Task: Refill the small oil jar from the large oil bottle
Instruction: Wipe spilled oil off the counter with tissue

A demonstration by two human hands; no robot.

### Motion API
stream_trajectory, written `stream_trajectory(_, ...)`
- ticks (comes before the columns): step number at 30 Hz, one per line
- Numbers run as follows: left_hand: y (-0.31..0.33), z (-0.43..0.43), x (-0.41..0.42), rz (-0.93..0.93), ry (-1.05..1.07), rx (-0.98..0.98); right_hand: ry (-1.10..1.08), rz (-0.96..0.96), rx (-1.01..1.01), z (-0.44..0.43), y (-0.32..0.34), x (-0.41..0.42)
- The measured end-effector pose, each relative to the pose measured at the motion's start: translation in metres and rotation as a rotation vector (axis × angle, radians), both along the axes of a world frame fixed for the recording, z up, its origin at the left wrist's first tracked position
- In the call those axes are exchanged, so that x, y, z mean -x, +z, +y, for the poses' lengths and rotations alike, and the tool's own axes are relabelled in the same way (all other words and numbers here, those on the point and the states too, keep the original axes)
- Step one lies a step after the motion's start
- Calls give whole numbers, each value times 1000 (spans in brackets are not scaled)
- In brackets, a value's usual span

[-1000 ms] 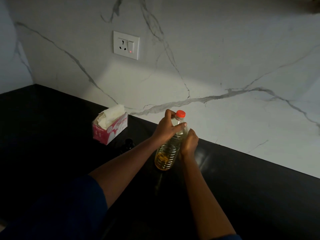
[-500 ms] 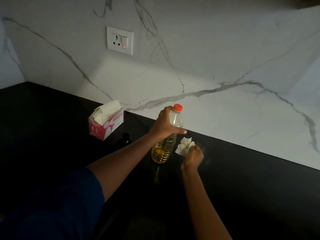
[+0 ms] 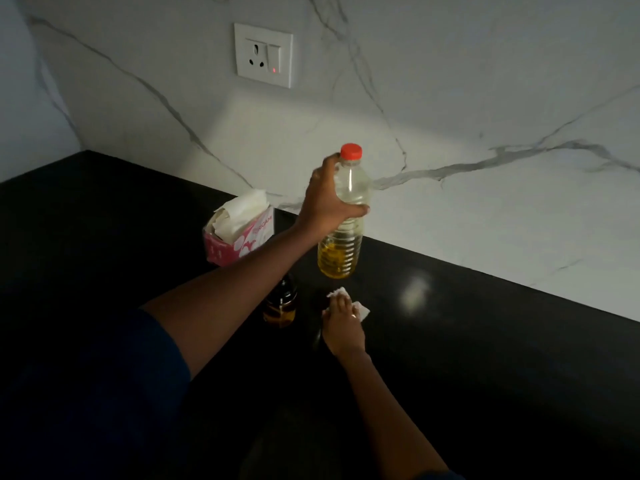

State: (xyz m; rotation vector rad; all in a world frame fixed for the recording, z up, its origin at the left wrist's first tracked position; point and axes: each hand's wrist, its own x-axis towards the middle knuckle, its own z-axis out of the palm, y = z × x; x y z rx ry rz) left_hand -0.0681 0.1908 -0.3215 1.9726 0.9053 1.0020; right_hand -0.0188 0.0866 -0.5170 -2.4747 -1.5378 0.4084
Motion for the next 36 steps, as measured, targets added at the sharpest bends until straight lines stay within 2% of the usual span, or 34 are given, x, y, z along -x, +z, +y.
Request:
stream_trajectory(2,2,19,3,15,22,-25,125,-79,20,2,-1,5)
stream_trajectory(4,3,37,8,21,40,-43,142,-118,26,-6,0,-4)
stream_trajectory(8,7,67,16,32,79,-69,-50,-268,46,-27,-8,-78)
stream_trajectory(12,10,89,23,42,110,-81,-363,-113,141,-30,-3,-148)
stream_trajectory(16,15,104,34,29,108,-101,-473,-86,164,11,4,-168)
stream_trajectory(23,18,129,46,21,73,-113,-302,-39,145,151,-11,-123)
stream_trajectory(27,20,142,47,13,50,-107,-66,-50,90,205,-3,-60)
stream_trajectory(32,19,147,38,14,49,-100,283,-105,39,216,2,-26)
stream_trajectory(34,17,146,33,24,41,-103,317,-79,14,207,-3,-33)
stream_trajectory(36,16,143,27,27,26,-99,248,-97,23,192,-12,-51)
